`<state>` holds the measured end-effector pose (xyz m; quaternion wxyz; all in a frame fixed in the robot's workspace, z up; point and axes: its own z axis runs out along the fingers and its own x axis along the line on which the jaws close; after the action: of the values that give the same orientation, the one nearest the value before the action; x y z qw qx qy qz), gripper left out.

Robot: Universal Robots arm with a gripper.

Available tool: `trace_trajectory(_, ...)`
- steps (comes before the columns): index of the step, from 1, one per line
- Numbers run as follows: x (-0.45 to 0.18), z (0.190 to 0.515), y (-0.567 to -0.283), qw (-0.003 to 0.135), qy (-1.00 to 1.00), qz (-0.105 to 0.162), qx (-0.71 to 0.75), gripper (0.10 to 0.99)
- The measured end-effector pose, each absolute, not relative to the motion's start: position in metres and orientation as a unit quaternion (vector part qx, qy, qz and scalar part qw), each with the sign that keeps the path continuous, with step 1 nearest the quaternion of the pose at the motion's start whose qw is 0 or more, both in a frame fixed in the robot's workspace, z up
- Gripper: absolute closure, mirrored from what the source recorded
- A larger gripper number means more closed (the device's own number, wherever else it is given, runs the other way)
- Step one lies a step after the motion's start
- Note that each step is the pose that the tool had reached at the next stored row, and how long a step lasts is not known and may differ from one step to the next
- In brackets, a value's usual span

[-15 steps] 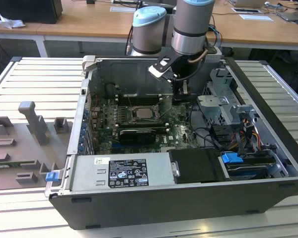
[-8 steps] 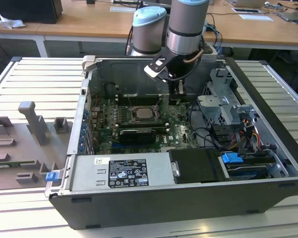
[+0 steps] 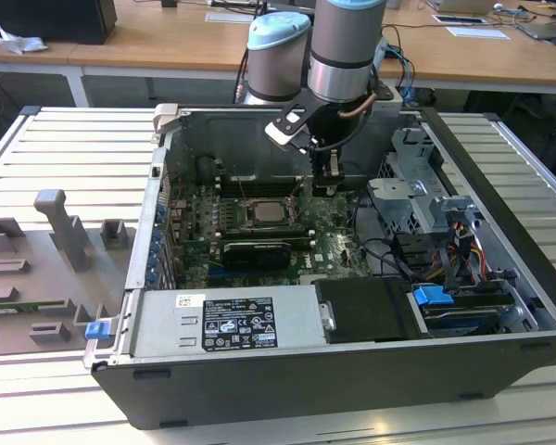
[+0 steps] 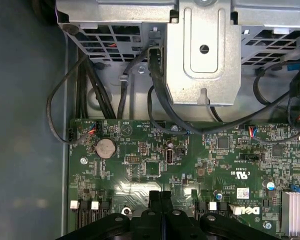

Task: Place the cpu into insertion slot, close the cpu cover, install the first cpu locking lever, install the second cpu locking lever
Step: 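Close the cpu cover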

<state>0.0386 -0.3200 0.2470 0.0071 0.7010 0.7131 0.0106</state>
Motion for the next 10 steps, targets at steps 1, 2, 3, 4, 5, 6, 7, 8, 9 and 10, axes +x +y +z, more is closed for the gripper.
trace_trajectory(1,0.0386,0.2470,-0.3200,0.007,0.713,0.011,0.701,0.980)
trace_trajectory(2,0.0384,0.2470,-0.3200,0.007,0.713,0.011,0.701,0.980)
trace_trajectory(3,0.0383,0.2470,-0.3200,0.007,0.713,0.011,0.701,0.980)
trace_trajectory(4,0.0383,0.2470,-0.3200,0.007,0.713,0.011,0.701,0.980)
trace_trajectory(5,0.0382,0.2470,-0.3200,0.007,0.713,0.011,0.701,0.980)
trace_trajectory(6,0.0382,0.2470,-0.3200,0.007,0.713,0.011,0.701,0.980)
trace_trajectory(7,0.0381,0.2470,-0.3200,0.007,0.713,0.011,0.701,0.980)
trace_trajectory(8,0.0380,0.2470,-0.3200,0.007,0.713,0.011,0.701,0.980)
trace_trajectory(9,0.0379,0.2470,-0.3200,0.007,0.713,0.011,0.701,0.980)
trace_trajectory(10,0.0379,0.2470,-0.3200,0.007,0.713,0.011,0.701,0.980)
